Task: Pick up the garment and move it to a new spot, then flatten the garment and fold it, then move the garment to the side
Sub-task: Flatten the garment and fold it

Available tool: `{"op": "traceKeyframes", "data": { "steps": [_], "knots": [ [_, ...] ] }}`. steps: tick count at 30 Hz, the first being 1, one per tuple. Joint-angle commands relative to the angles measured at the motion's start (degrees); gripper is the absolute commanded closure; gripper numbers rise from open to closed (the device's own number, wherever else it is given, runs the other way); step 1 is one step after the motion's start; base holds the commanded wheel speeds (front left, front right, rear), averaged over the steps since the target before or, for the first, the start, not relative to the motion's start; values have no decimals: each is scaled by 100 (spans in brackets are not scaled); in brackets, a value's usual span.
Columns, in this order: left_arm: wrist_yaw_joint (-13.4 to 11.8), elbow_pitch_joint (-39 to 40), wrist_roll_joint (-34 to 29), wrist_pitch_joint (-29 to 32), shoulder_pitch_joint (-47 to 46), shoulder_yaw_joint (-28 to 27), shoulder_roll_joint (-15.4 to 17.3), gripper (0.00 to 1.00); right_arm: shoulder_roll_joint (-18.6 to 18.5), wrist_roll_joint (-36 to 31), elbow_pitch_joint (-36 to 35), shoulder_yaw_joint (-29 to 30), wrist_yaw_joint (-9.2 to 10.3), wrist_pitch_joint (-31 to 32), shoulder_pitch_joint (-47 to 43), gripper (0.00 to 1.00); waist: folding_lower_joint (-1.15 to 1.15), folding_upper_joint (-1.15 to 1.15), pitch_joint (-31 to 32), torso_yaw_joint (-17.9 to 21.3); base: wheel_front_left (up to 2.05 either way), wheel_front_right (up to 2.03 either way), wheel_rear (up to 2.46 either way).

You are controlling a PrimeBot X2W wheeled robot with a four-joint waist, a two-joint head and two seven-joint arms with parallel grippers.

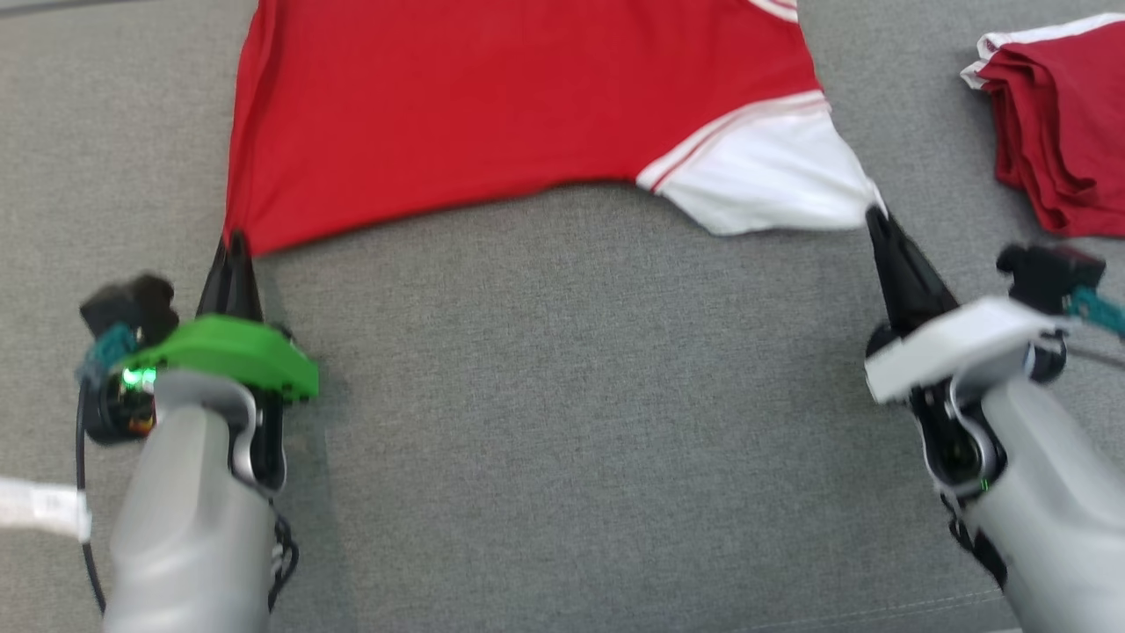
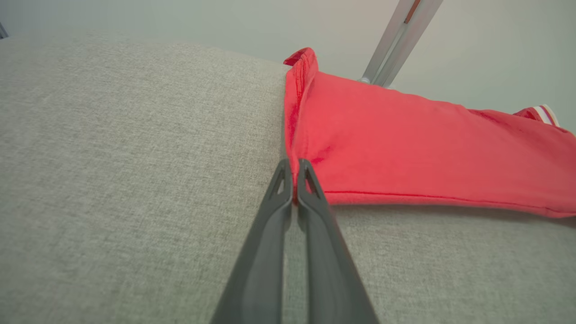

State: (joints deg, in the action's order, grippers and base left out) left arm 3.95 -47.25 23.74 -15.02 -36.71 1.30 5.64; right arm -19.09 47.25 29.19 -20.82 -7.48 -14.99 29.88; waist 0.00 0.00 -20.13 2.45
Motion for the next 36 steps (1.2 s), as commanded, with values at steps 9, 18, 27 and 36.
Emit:
{"op": "traceKeyframes", "data": {
  "steps": [9, 18, 27, 36],
  "knots": [
    [-174, 1809, -250, 92, 2215, -312, 175, 100, -65, -641, -2213, 1067, 3, -20, -2762, 100, 0, 0, 703, -31, 0, 0, 0],
    [-876, 4551, -277, 1305, 4158, -476, 236, 100, 461, -1253, -4116, 1982, 3, 781, -4628, 100, 0, 0, 902, 21, 0, 0, 0],
    [-1003, 5746, -165, 2534, 4463, -285, 399, 100, 789, -1487, -4609, 2187, 3, 1518, -4576, 100, 0, 0, 810, -32, 0, 0, 0],
    [-848, 5276, 133, 3269, 3532, -173, 554, 100, 705, -1302, -3921, 2047, 2, 1699, -3505, 100, 0, 0, 250, -91, 0, 0, 0]
  ]
}}
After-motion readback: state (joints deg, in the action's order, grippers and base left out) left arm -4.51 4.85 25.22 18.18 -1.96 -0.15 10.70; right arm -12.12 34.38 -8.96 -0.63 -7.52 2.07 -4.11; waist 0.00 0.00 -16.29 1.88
